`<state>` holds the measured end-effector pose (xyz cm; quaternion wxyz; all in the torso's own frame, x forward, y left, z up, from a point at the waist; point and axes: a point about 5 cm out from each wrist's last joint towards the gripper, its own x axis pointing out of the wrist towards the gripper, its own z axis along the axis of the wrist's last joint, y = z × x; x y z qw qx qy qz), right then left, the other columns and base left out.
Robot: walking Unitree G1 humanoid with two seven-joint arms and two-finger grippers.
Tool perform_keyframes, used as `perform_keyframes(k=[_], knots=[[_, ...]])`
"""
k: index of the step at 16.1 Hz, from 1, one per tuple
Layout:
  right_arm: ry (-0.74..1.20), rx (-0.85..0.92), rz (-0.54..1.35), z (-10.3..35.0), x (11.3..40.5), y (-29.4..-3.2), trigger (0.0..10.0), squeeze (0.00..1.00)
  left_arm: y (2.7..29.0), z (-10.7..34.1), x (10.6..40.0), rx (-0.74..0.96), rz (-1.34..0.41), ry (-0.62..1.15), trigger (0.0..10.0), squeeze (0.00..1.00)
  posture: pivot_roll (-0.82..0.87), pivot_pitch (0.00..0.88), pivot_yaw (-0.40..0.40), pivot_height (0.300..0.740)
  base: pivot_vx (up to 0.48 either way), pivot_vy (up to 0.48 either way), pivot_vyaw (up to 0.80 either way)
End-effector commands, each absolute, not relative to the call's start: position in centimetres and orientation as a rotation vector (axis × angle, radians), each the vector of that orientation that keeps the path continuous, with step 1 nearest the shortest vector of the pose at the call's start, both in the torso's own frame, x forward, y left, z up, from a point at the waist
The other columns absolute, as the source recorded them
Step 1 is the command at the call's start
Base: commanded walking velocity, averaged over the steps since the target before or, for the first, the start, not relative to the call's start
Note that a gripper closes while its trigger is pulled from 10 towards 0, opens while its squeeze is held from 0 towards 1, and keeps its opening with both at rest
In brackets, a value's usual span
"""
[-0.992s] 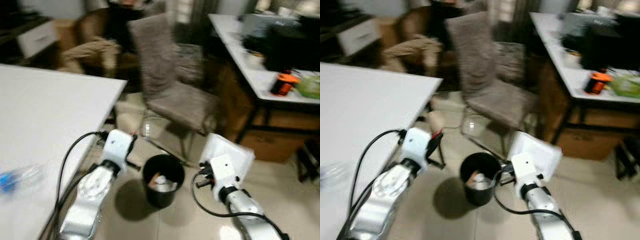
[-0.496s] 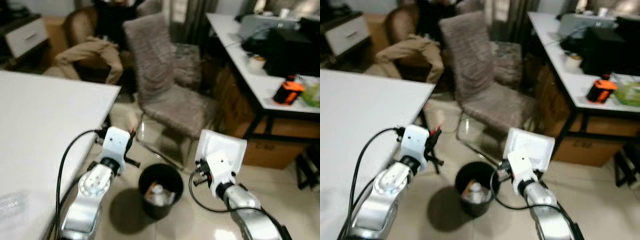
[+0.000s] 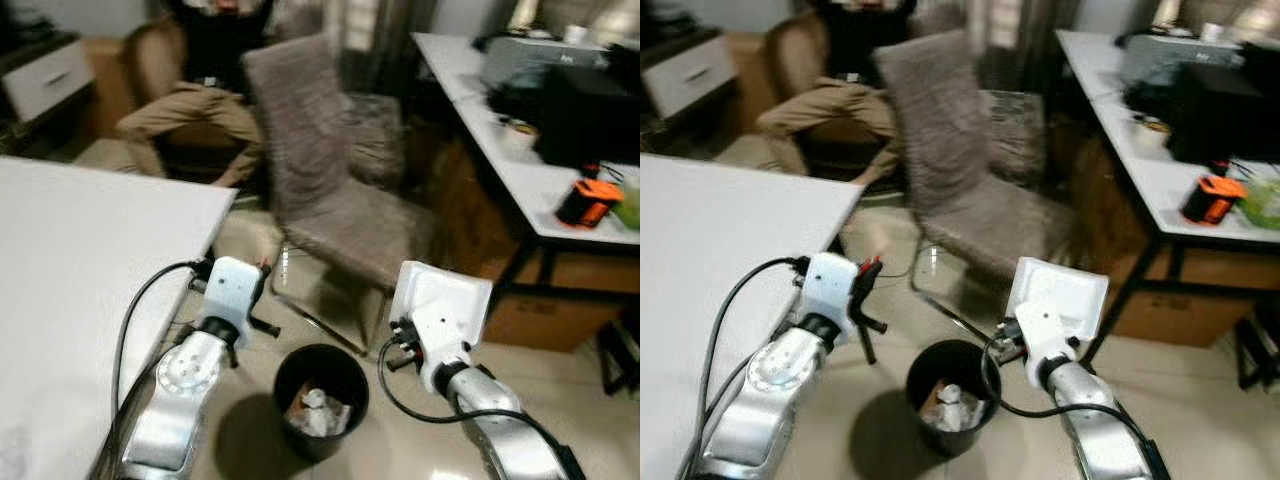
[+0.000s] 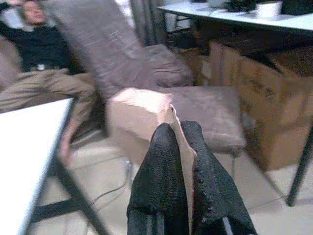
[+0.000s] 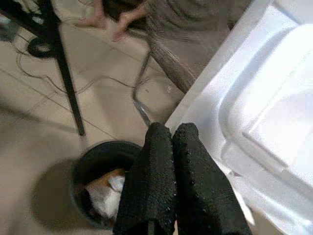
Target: Picking trash to rubbish bin
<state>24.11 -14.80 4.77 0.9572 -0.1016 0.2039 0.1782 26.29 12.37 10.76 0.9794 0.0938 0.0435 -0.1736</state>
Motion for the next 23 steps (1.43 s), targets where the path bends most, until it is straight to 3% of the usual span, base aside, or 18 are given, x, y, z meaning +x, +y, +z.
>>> perform_keyframes(k=[1,11,19,23], knots=[[0.405,-0.201,0.352,5.0,24.3,-15.1,10.0,0.0,12.2,11.0,26.4,0.21,-0.365,0.076,10.0,0.0,-0.19,0.0,-0.037,0.74,0.349,0.0,0.0],[0.399,-0.164,0.375,4.7,24.7,-14.6,10.0,0.0,11.6,10.8,26.4,0.187,-0.388,0.083,10.0,0.0,-0.21,0.021,-0.022,0.74,0.347,0.0,0.0],[0.432,-0.002,0.454,3.2,28.0,-12.5,10.0,0.0,12.6,11.7,25.7,0.237,-0.455,0.079,10.0,0.0,-0.17,0.105,-0.053,0.74,0.0,0.0,0.0],[0.498,0.036,0.595,2.3,29.0,-9.7,10.0,0.0,13.5,11.5,24.2,0.275,-0.526,0.134,10.0,0.0,-0.15,0.147,-0.06,0.74,0.0,0.0,0.0]])
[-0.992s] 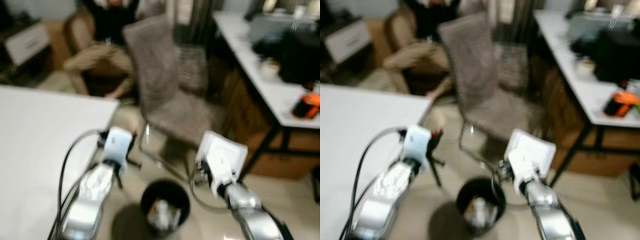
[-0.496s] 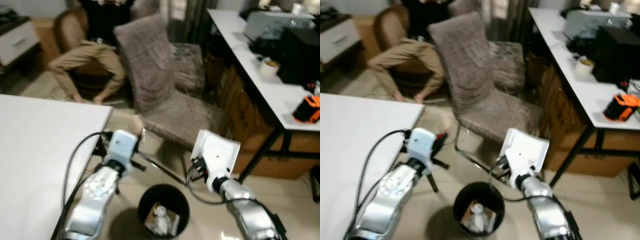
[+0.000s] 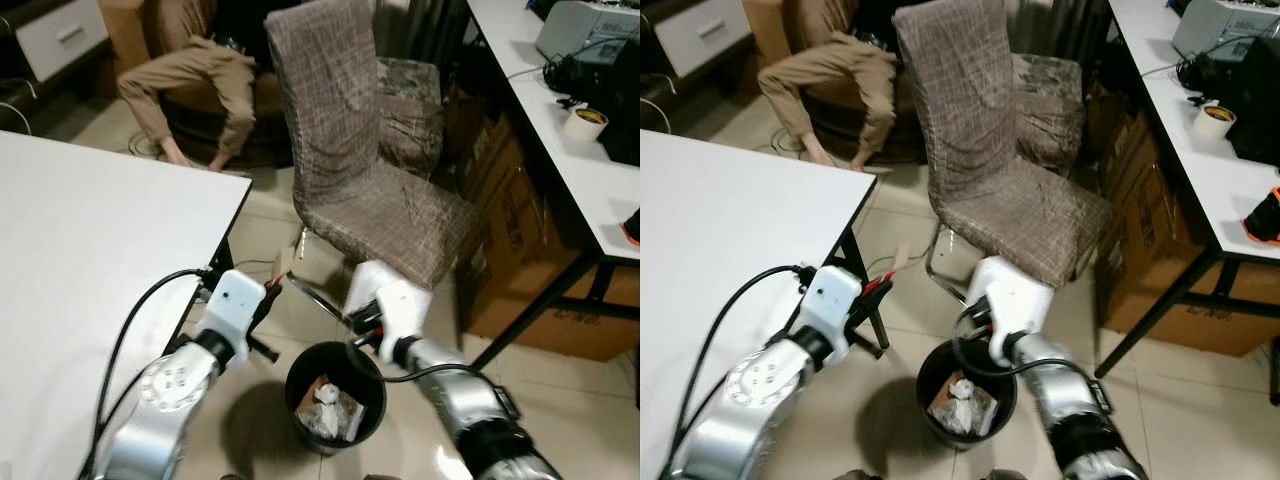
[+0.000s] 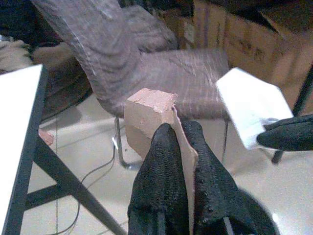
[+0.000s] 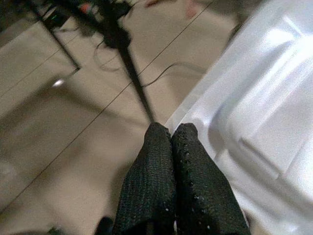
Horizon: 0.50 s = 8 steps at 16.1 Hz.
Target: Picking trash to rubbish bin
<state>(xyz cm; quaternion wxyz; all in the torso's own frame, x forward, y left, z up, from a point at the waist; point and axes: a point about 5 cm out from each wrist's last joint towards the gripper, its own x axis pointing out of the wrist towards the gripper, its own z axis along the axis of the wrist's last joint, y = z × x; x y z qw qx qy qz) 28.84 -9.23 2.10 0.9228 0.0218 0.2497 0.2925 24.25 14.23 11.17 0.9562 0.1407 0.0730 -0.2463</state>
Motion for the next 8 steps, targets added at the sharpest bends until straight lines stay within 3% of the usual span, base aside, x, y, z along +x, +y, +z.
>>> perform_keyframes(k=[1,4,8], knots=[[0.525,0.032,0.626,2.0,28.9,-9.2,10.0,0.0,13.8,11.5,24.0,0.294,-0.537,0.144,10.0,0.0,-0.15,0.147,-0.06,0.74,0.0,0.0,0.0],[0.547,0.115,0.733,2.2,29.2,-7.2,10.0,0.0,14.1,11.8,24.1,0.243,-0.506,0.152,10.0,0.0,-0.16,0.162,-0.054,0.74,0.0,0.0,0.0],[0.552,0.202,0.765,2.3,29.5,-6.8,10.0,0.0,13.8,12.3,24.5,0.25,-0.503,0.138,10.0,0.0,-0.15,0.158,-0.052,0.74,0.0,0.0,0.0]])
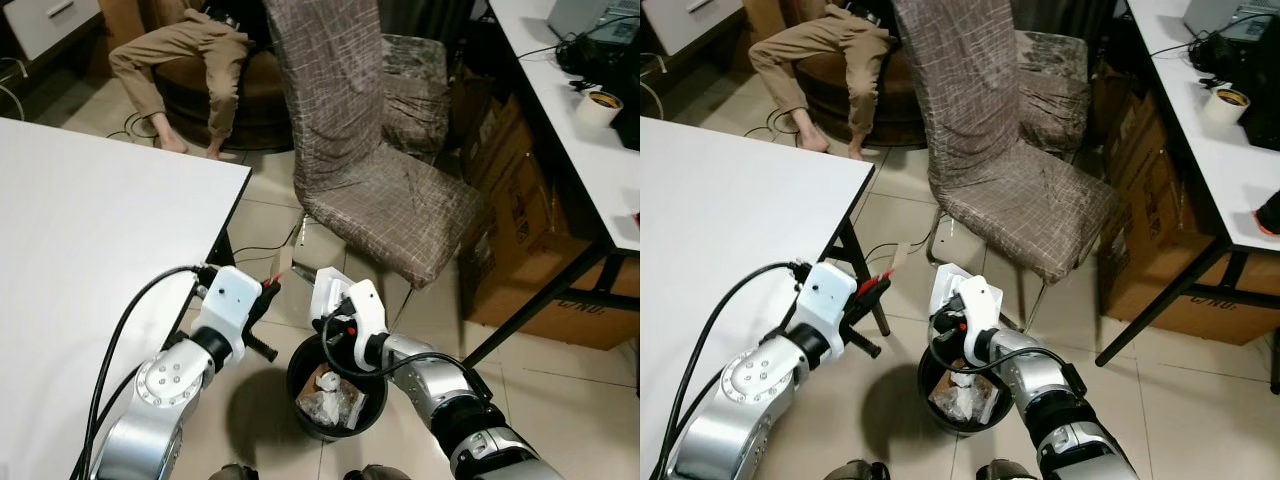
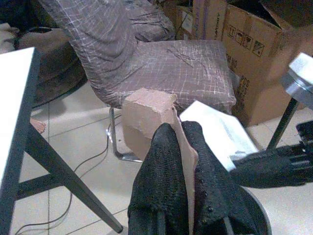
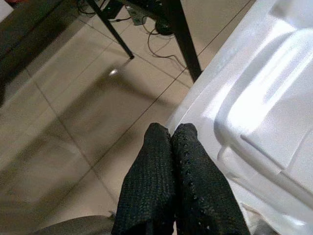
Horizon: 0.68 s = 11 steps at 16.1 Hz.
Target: Picking trash to rubbish bin
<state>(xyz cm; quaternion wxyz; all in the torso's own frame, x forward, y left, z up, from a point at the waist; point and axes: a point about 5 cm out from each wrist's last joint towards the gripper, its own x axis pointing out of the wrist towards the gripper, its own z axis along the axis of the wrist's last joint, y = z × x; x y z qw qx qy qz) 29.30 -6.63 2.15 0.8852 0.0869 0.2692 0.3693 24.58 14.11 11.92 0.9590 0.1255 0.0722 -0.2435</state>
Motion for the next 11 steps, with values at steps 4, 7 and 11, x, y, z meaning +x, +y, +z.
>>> perform_keyframes(k=[4,7,11], knots=[[0.544,0.232,0.764,2.8,30.3,-7.1,10.0,1.0,13.7,12.3,24.7,0.258,-0.51,0.138,10.0,0.0,-0.17,0.151,-0.051,0.74,0.0,0.0,0.0],[0.536,0.202,0.784,3.1,30.7,-7.3,10.0,1.0,13.4,12.3,24.6,0.249,-0.51,0.134,10.0,0.0,-0.16,0.149,-0.051,0.74,0.0,0.0,0.0],[0.551,0.159,0.763,2.7,30.6,-8.1,10.0,1.0,13.5,12.2,24.5,0.251,-0.51,0.138,10.0,0.0,-0.16,0.146,-0.048,0.74,0.0,0.0,0.0]])
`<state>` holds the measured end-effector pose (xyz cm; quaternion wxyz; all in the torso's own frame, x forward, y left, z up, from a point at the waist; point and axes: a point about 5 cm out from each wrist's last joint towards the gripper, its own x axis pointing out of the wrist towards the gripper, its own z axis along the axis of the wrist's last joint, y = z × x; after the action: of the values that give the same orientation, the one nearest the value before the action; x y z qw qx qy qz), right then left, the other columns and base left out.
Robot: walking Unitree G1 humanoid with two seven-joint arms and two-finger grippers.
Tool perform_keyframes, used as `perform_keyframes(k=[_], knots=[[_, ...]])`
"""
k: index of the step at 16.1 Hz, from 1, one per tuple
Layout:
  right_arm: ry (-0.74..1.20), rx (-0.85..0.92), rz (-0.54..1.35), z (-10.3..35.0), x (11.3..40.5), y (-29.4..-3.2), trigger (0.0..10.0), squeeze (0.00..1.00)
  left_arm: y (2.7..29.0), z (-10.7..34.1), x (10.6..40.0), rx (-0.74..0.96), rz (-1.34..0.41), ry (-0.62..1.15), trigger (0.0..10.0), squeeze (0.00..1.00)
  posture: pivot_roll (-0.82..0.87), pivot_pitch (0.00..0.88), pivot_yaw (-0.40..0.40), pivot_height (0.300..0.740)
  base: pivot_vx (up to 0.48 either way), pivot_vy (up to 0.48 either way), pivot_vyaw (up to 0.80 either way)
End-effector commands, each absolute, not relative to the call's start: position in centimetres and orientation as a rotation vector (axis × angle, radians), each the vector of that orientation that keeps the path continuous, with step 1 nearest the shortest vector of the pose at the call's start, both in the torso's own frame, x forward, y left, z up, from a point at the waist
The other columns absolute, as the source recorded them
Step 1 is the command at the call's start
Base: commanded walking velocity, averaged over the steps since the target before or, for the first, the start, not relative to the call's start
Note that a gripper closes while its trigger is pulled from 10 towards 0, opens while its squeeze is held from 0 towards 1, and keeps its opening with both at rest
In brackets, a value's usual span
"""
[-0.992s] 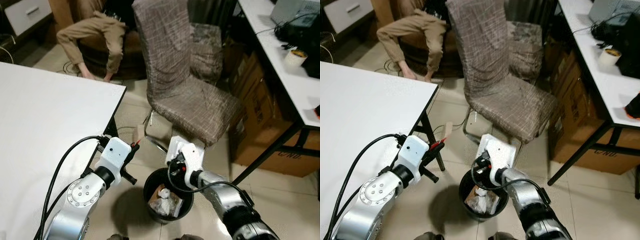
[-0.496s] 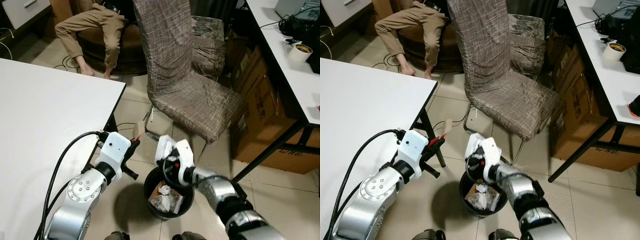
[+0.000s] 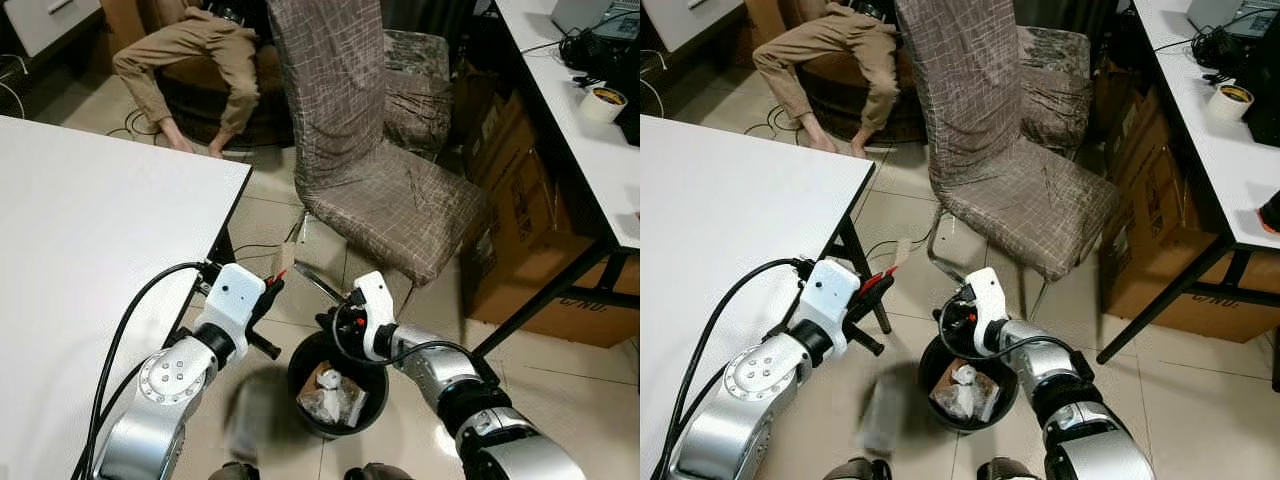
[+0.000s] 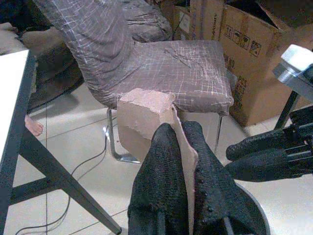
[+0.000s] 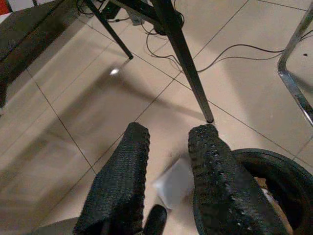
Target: Picking trash to rubbish bin
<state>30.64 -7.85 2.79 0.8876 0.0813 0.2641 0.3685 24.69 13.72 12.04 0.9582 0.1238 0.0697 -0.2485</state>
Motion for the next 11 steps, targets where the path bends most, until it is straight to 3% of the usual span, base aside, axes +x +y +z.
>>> perform_keyframes(k=[1,4,6,9,10,11], knots=[[0.55,0.158,0.759,2.6,30.6,-8.2,10.0,1.0,13.5,12.2,24.5,0.254,-0.512,0.138,10.0,0.0,-0.16,0.146,-0.048,0.74,0.0,0.0,0.0],[0.539,0.163,0.741,2.3,30.4,-9.1,10.0,1.0,13.4,12.3,24.9,0.252,-0.511,0.132,10.0,0.0,-0.17,0.139,-0.04,0.74,0.0,0.0,0.0],[0.508,0.145,0.728,2.2,30.1,-9.8,10.0,1.0,12.9,11.6,25.3,0.249,-0.516,0.127,10.0,0.0,-0.18,0.075,-0.043,0.74,0.0,0.0,0.0],[0.439,0.121,0.654,3.3,29.6,-11.3,10.0,1.0,11.2,10.1,26.3,0.216,-0.536,0.156,10.0,0.0,-0.19,0.072,-0.054,0.74,0.0,0.0,0.0],[0.443,-0.007,0.681,3.1,27.4,-12.6,10.0,0.0,9.9,7.7,26.6,0.218,-0.576,0.224,10.0,0.0,-0.22,0.075,-0.038,0.74,0.0,0.0,0.0],[0.442,-0.053,0.695,3.1,26.2,-13.3,10.0,0.0,9.3,6.9,26.7,0.213,-0.603,0.247,10.0,0.0,-0.23,0.079,-0.035,0.74,0.0,0.0,0.0]])
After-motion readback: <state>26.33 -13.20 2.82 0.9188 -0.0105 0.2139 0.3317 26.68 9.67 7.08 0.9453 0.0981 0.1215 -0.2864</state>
